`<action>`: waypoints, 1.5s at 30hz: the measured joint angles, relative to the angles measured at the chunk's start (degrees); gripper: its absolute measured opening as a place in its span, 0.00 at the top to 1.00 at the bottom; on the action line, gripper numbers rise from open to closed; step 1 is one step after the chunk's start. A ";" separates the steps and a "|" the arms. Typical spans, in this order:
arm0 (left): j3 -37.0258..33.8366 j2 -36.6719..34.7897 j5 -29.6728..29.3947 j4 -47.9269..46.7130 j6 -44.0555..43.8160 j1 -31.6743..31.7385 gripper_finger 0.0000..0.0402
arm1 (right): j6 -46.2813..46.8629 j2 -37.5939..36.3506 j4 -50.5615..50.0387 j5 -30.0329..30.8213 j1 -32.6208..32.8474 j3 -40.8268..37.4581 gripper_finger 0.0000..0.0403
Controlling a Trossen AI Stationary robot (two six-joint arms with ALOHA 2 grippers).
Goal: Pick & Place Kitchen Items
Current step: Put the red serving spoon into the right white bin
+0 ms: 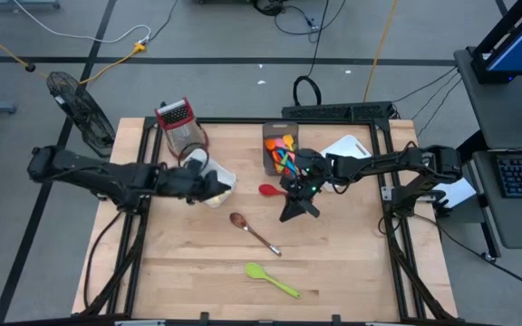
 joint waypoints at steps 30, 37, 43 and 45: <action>-0.02 10.63 -30.13 20.31 41.24 -26.50 0.50 | -35.78 -0.59 -20.69 43.36 7.07 0.00 0.89; -0.02 3.45 -27.21 11.80 44.56 -26.48 0.50 | -32.36 -0.59 -22.14 46.02 4.05 0.02 0.78; -0.02 -1.02 -26.45 10.32 50.33 -26.48 0.50 | -32.04 1.23 -27.60 52.20 2.65 0.02 0.70; -0.02 -2.06 -25.66 10.10 51.52 -26.48 0.50 | -31.93 2.40 -27.73 54.52 2.65 0.06 0.67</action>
